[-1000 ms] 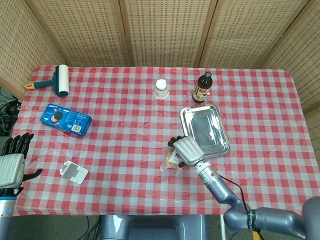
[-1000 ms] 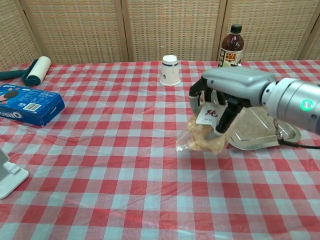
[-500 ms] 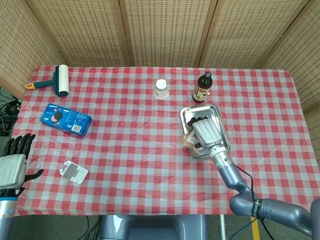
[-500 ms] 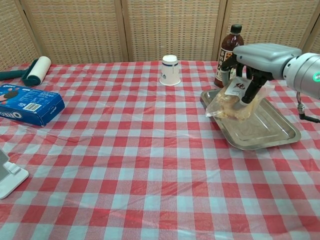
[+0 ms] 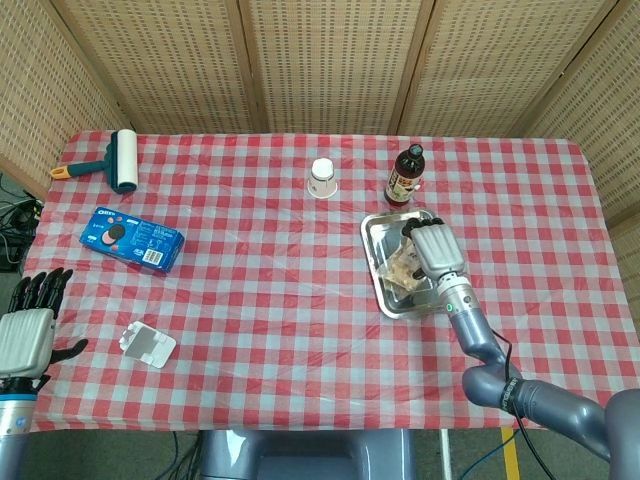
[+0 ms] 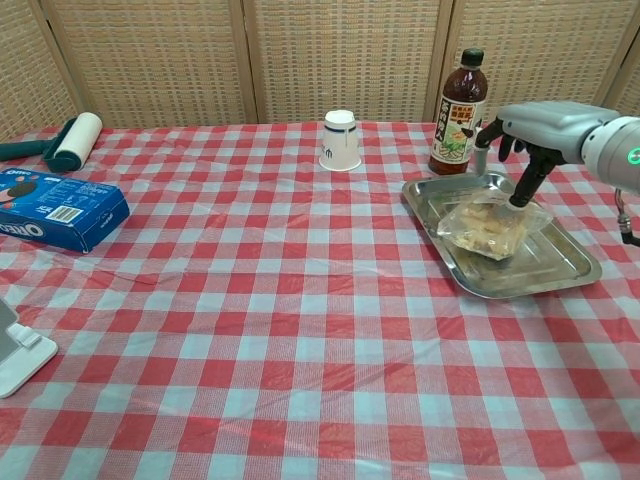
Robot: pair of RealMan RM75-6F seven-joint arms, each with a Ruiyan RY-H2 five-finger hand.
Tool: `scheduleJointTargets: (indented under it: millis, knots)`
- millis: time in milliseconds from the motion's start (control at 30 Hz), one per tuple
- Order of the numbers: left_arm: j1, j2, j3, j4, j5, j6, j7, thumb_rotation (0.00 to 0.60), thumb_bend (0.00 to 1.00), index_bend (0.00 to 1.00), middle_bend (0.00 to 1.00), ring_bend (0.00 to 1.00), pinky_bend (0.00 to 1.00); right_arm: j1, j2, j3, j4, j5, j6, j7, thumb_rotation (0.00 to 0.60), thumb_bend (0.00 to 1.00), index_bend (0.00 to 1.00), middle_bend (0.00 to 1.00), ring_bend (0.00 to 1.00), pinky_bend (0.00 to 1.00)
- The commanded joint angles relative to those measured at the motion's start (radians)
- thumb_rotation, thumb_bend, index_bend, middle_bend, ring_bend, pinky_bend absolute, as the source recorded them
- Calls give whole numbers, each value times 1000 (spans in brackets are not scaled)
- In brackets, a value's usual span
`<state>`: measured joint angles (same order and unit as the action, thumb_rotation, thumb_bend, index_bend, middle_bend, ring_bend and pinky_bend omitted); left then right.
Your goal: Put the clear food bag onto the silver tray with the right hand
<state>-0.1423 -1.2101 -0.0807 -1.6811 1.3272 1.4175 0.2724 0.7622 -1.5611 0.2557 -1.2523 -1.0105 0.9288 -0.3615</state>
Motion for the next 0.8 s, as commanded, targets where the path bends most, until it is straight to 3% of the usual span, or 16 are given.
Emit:
scheduleJointTargets:
  millis: [33,133,200,400,533,600,800]
  knots:
    - [0,1,0,-2,0,-1,-2,600,22,0,0,0,0,-1,2,-3,5,16,-11,-3,600,55,363,218,206,182]
    - [-1,2,1,-3,-2,-3,0,600,21,0,0,0,0,0,9,-4,-5,43,-21,-21,600,55,247,68,45,67]
    - [-1,4,2,-5,-3,-6,-1,600,21,0,0,0,0,0,16,-3,-20,58,-23,-30,600,53,186,15,3,19]
    - [0,7,2,-8,-1,-4,-8,600,21,0,0,0,0,-9,52,-3,-75,94,4,-73,600,47,14,0,0,0]
    - [0,10,2,-9,-1,-5,-12,600,22,0,0,0,0,-34,134,-1,-202,151,38,-121,600,46,0,0,0,0]
    - [1,12,3,-13,4,0,-13,600,22,0,0,0,0,-75,198,-12,-296,131,101,-124,600,47,0,0,0,0]
    - [5,13,6,-18,15,12,-11,600,21,0,0,0,0,-139,271,-60,-404,54,175,-106,600,45,0,0,0,0]
